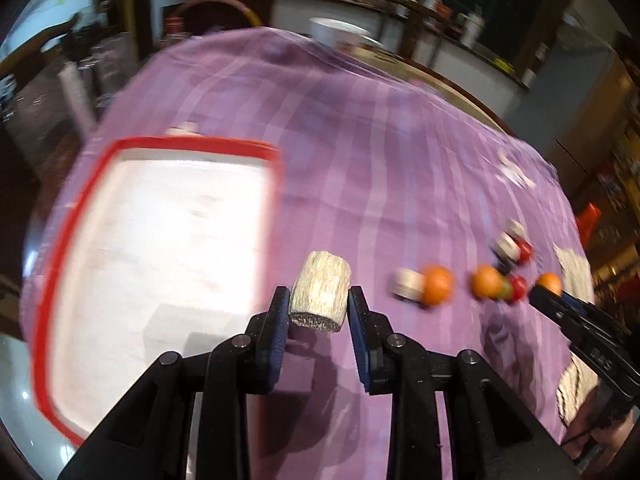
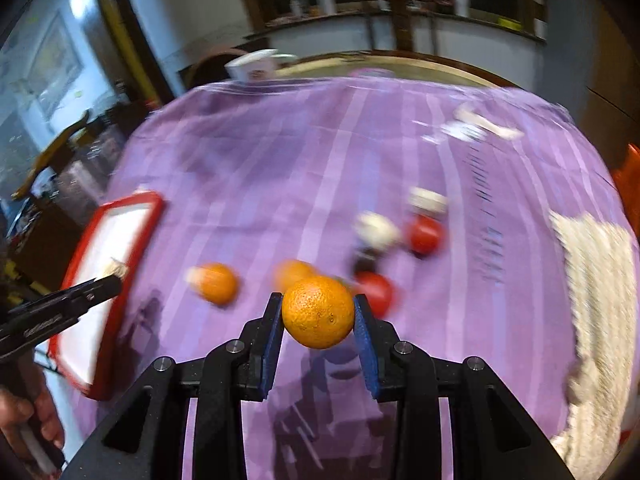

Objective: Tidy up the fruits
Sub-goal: 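Grasp the pale loofah chunk with left tool while right tool grasps an orange, then release the loofah chunk in the tray while right tool releases the orange there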

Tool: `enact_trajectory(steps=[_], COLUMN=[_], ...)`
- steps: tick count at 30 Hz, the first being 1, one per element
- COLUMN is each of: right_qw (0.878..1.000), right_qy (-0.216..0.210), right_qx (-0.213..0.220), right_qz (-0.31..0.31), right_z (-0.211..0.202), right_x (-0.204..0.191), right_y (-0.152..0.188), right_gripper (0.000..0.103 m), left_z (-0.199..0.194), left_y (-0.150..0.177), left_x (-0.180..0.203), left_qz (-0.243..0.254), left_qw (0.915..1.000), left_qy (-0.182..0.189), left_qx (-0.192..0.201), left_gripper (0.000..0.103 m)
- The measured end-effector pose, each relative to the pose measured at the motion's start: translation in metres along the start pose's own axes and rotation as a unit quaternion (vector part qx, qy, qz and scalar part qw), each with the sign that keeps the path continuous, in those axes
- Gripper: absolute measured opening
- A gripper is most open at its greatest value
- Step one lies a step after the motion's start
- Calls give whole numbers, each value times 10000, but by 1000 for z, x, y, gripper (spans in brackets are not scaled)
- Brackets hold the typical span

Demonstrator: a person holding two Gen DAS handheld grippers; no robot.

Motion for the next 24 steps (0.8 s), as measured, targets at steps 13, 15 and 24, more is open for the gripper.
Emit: enact_trajectory(steps=[13,15,24], right_qw=[9894,9870,9844], right_qy=[-902,-907,-654], right_qx=[-537,-642,-942], right_qz=[-1007,-1159,-1335], right_z=[77,94,158], right_x=[-195,-218,-254], right_y=[-9,-6,-1], right_gripper=[37,37,38], left_z=[25,36,67], left_y=[-24,-27,-28], left_x=[-134,-141,-162], left_qz=[-306,-316,-491], left_qw=[9974,9975,9967], left_qy=[-637,-606,-495], left_qx=[-122,-187,-421], left_gripper=[28,28,28])
Point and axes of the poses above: each gripper's, at about its wrist camera, not at the fingertips, and z roughly the way its jaws point, x to its right, y to its underside, the point moved 2 cm from there along z, roughly the way its jaws point, and after that the axes turned 12 degrees about z, right-handed, at the moved point
